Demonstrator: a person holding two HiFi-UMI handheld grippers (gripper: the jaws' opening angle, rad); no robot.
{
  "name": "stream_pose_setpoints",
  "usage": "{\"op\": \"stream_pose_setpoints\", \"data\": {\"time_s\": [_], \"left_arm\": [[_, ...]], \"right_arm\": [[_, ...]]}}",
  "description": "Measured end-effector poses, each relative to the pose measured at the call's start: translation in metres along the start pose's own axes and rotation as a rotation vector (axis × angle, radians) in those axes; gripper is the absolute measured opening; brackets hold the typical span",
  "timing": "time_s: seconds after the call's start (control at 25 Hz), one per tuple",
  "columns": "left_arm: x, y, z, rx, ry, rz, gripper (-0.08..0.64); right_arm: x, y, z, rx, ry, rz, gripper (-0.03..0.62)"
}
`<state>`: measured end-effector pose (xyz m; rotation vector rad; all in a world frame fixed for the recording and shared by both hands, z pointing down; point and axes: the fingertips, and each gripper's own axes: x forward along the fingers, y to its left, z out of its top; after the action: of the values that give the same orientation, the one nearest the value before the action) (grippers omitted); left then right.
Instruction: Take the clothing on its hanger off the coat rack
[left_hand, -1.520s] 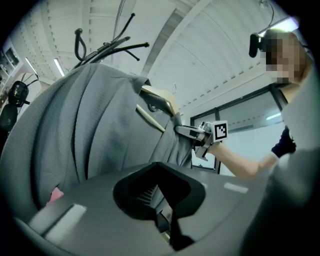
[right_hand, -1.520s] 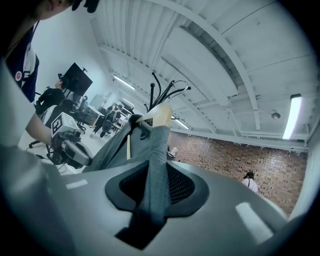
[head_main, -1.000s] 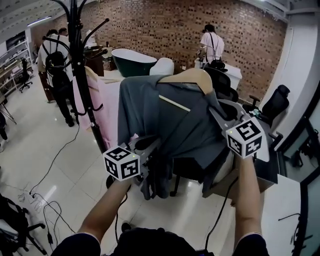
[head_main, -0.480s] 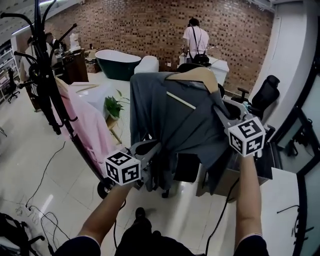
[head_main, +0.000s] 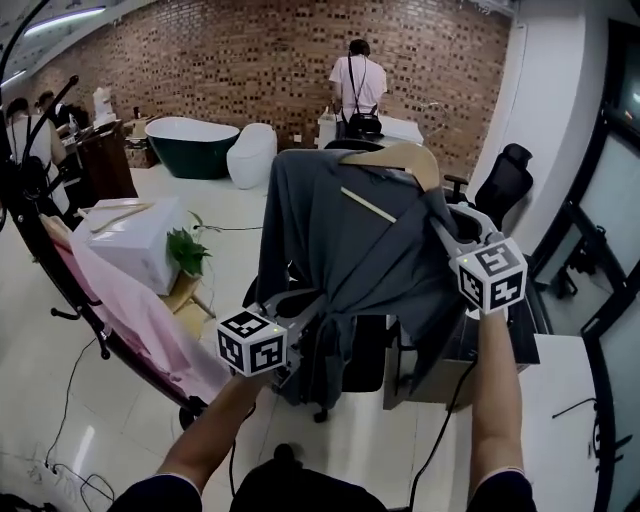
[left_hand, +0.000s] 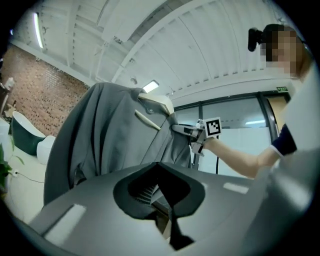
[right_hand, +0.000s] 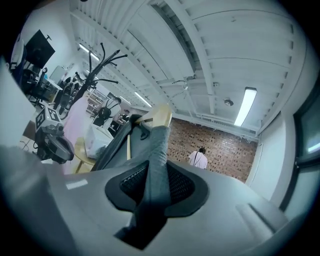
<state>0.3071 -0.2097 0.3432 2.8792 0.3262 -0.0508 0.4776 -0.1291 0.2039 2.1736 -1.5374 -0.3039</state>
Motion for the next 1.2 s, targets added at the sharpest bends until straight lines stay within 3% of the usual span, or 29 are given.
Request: {"op": "stream_pose_setpoints", "data": {"time_s": [0.44,0.8,1.2], "left_arm": [[0.054,0.072,-0.008,-0.045,0.064,-0.037,0.012],[0.100,0.103,-0.021,-0.074,0.080,0.010,0.012],[0.109,0.122,-0.061,-0.160,0.101,0.107,0.012]], "right_arm": [[0.073,-0.045,-0.064,0.077,0.092,-0.078,0.089],[0.125,-0.035,-0.137,0.113,0.128,-0.009,0.088],[0.160,0.017,-0.217,0.248,0.193,0.172,0.062]]}}
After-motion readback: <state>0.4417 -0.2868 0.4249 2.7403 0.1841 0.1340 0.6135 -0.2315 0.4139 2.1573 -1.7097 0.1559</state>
